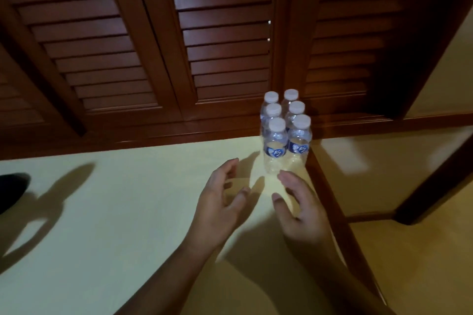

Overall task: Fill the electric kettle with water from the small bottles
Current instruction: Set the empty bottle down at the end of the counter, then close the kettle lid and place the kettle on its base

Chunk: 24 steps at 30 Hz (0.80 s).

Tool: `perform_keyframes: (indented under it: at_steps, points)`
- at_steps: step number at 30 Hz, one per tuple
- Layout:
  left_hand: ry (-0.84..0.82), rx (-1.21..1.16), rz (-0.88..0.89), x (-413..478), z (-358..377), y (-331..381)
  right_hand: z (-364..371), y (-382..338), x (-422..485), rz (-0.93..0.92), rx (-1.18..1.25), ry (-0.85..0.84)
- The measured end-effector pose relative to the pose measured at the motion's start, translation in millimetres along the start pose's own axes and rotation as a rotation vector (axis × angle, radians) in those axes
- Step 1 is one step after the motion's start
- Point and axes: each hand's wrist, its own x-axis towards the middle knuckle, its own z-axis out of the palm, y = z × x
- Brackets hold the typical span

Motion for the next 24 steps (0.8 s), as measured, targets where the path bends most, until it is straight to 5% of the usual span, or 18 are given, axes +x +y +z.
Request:
perform_keyframes:
  at_steps: [13, 24]
  points:
    - [0.220, 0.372, -0.035, -149.5, -168.2, -39.1, 146.7, -98.9, -65.8, -0.261, 0.117, -0.534]
    - [0.521, 0.439, -0.163, -279.1, -312.6, -65.4, 277.1, -193.4, -155.7, -0.298, 0.294, -0.772]
